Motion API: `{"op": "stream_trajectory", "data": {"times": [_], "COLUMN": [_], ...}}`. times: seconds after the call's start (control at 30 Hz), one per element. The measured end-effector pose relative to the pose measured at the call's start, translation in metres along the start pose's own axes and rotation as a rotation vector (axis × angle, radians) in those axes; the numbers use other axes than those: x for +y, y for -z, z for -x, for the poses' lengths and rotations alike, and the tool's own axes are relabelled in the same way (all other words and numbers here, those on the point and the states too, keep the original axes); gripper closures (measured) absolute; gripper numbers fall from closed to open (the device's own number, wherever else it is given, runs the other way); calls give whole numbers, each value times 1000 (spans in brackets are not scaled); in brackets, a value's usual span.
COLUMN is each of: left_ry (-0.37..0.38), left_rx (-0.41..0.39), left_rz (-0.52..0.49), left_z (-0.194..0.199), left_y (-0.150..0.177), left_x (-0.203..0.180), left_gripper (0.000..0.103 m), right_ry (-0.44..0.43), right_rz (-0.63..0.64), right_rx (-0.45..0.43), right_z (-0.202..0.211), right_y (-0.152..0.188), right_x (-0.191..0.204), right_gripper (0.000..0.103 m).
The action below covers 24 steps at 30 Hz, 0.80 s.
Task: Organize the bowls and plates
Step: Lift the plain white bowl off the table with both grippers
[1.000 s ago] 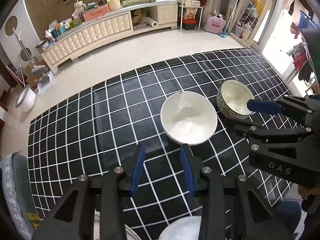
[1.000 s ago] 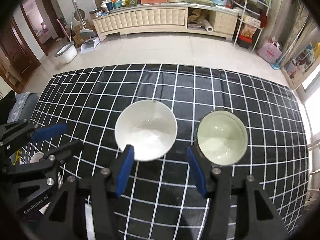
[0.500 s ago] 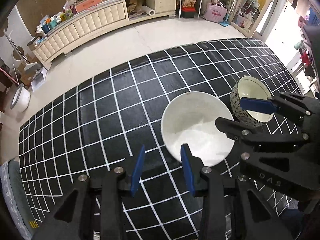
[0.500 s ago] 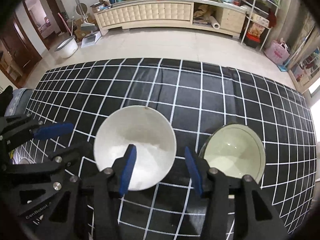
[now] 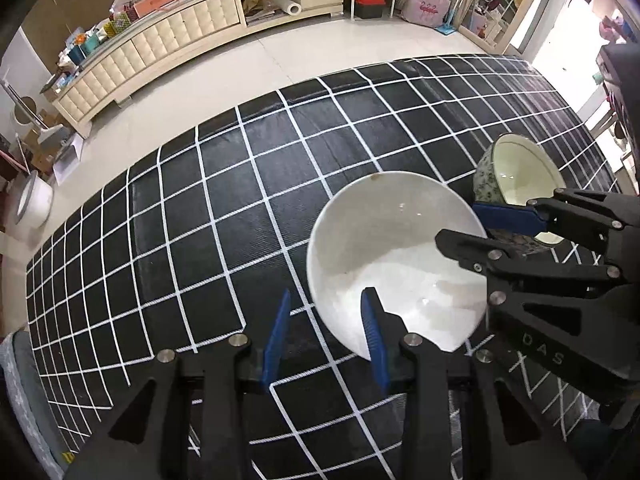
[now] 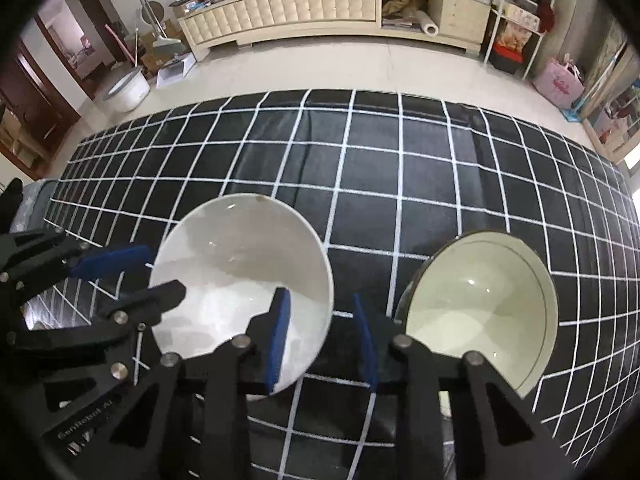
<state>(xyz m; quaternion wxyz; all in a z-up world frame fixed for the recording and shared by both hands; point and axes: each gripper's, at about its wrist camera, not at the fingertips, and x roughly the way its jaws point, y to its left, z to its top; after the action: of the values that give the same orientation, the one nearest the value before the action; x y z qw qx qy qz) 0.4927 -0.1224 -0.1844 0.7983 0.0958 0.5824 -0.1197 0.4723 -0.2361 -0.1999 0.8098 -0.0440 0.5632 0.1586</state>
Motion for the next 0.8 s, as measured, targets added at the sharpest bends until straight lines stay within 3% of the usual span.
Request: {"op": "stream_trajectory", "data": {"times": [0.23,0.3,0.5,0.8], "left_ry": [23,36,32,39], "left_rx": [25,26,18,22], "left_rz": [-9,2,0,7], "left_z": [-16,-18,-24,-17], "left_y": [3,3,5,11], "left_x": [0,2,-2,2], "left_gripper": [81,83,83,89], "right_ry": [-29,-24,8,-4], "right_rz": [-34,-26,-21,-33], "right_rx": [26,23,18,-13], "right_z": [-14,-14,-16,-3], "right_y": [-1,-1,2,8], "right_x": [-4,-3,-1,0], "right_gripper": [73,80,89,92]}}
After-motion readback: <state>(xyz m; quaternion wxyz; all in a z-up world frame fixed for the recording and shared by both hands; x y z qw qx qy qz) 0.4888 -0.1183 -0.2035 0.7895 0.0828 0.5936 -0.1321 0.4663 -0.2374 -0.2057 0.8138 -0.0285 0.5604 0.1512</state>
